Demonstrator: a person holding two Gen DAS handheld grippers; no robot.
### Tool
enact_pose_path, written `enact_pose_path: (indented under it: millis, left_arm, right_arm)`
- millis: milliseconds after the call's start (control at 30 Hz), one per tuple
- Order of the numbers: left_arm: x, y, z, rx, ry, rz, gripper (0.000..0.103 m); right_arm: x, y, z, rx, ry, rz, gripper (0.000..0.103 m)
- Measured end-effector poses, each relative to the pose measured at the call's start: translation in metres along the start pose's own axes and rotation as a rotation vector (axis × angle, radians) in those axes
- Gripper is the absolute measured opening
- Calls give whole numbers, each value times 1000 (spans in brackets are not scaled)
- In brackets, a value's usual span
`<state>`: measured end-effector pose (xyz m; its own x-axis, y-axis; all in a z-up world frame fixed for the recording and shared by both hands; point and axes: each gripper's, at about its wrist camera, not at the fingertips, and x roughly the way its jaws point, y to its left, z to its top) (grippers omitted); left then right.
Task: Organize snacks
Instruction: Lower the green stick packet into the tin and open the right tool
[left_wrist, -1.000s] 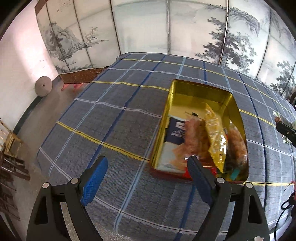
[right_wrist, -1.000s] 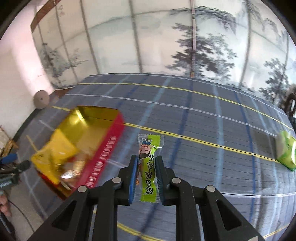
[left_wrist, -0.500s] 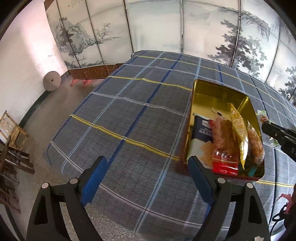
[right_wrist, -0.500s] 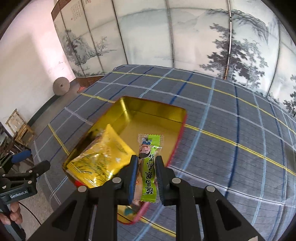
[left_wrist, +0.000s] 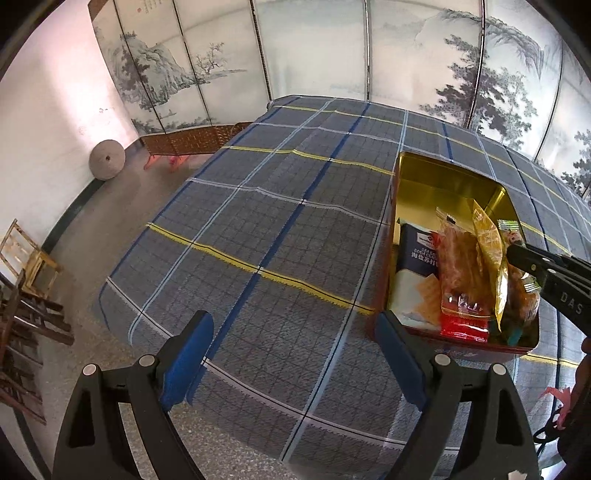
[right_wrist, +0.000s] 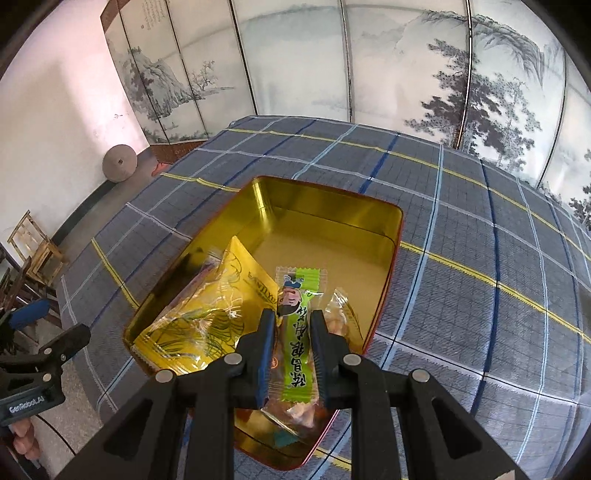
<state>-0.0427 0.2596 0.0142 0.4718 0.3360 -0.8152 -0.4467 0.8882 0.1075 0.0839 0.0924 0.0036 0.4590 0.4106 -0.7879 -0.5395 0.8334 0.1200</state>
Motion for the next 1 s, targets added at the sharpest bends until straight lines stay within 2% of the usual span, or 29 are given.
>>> enact_pose_path:
  millis: [400, 467, 633, 767, 833, 1000]
  left_arm:
    - [2, -10, -3, 26, 16, -7, 87]
    - [2, -10, -4, 28, 16, -6, 87]
    - [0, -12, -4, 31, 14, -9, 87]
    - [-3, -16, -4, 36, 13, -12, 88]
    - [-4, -17, -4, 38, 13, -12, 88]
    - [-6, -23, -4, 49, 9, -15, 88]
  right_arm:
    - [2, 4, -5, -24, 2, -11, 21]
    - [0, 3, -6, -14, 0, -6, 24]
    - [-8, 1, -8, -6, -16, -4, 45]
    - [-17, 1, -10, -1, -26, 16, 52]
    - [-22, 2, -13, -7, -30, 13, 60]
    - [-33, 4, -22, -25, -39, -13, 67]
